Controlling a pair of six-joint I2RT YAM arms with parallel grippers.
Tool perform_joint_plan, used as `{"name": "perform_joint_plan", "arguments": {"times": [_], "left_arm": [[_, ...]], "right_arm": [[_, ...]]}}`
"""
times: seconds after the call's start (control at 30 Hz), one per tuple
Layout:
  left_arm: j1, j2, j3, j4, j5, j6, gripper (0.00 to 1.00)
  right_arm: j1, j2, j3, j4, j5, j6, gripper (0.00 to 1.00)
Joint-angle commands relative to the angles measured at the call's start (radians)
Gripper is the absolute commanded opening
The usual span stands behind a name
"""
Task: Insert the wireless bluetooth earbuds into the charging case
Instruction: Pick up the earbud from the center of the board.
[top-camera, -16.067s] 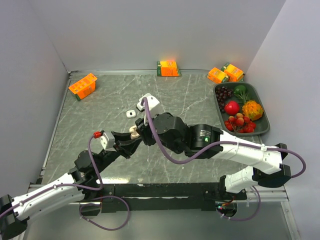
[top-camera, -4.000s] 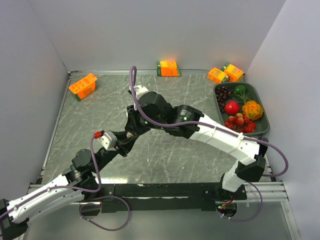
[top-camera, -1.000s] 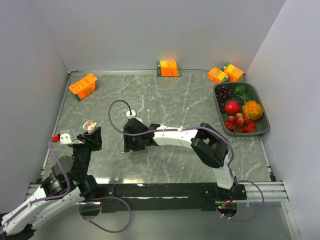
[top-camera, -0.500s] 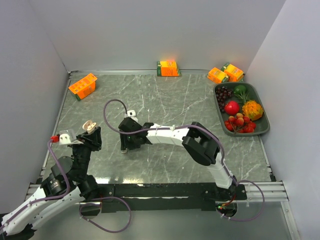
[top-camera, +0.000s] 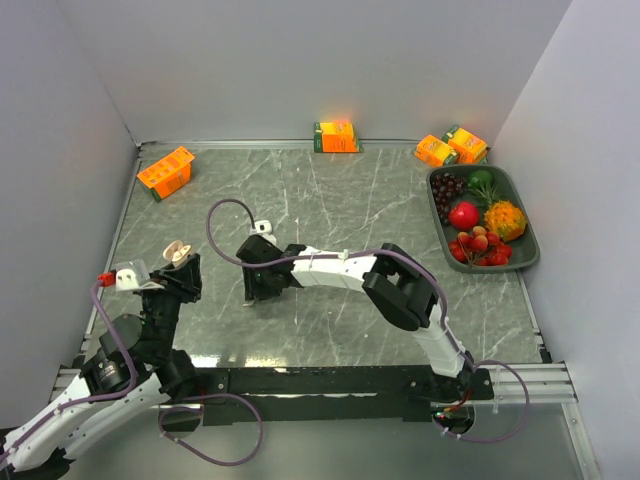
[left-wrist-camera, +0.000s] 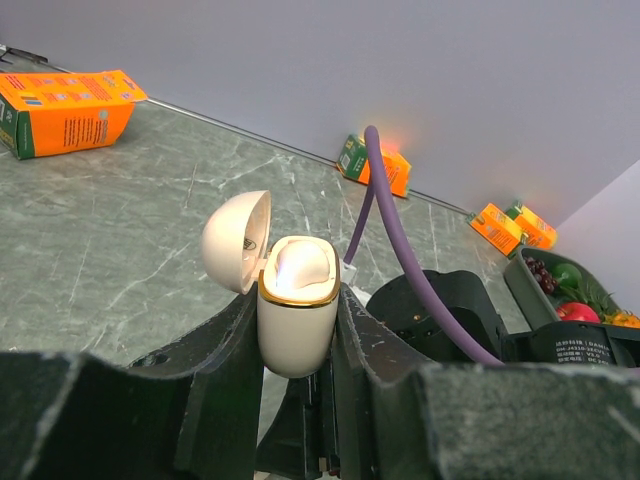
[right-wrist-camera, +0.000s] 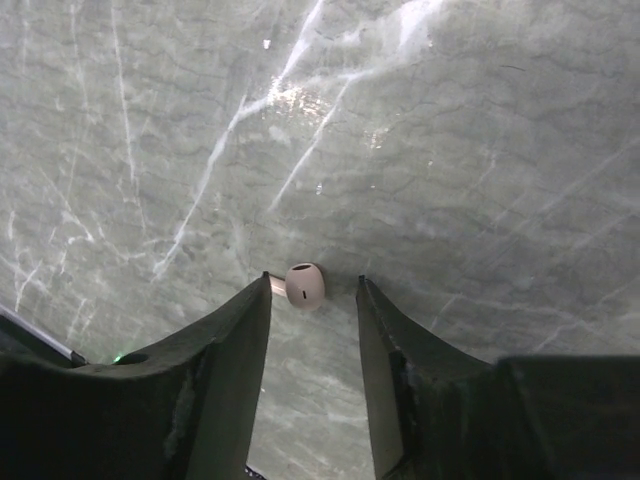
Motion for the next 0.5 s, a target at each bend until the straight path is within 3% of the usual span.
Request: {"name": "perform_joint_plan", "arguments": {"times": [0.0, 0.47], "left_arm": [[0.001, -0.013, 0.029, 0.006, -0.001, 0.004, 0.01], [0.002, -0.021, 0.032, 0.005, 0.010, 0.009, 0.01]], "right_arm": [[0.015, 0.040, 0.071, -0.056, 0.041, 0.003, 0.45], [0.027, 0.106, 0.135, -0.139, 0.047, 0.023, 0.34]]}}
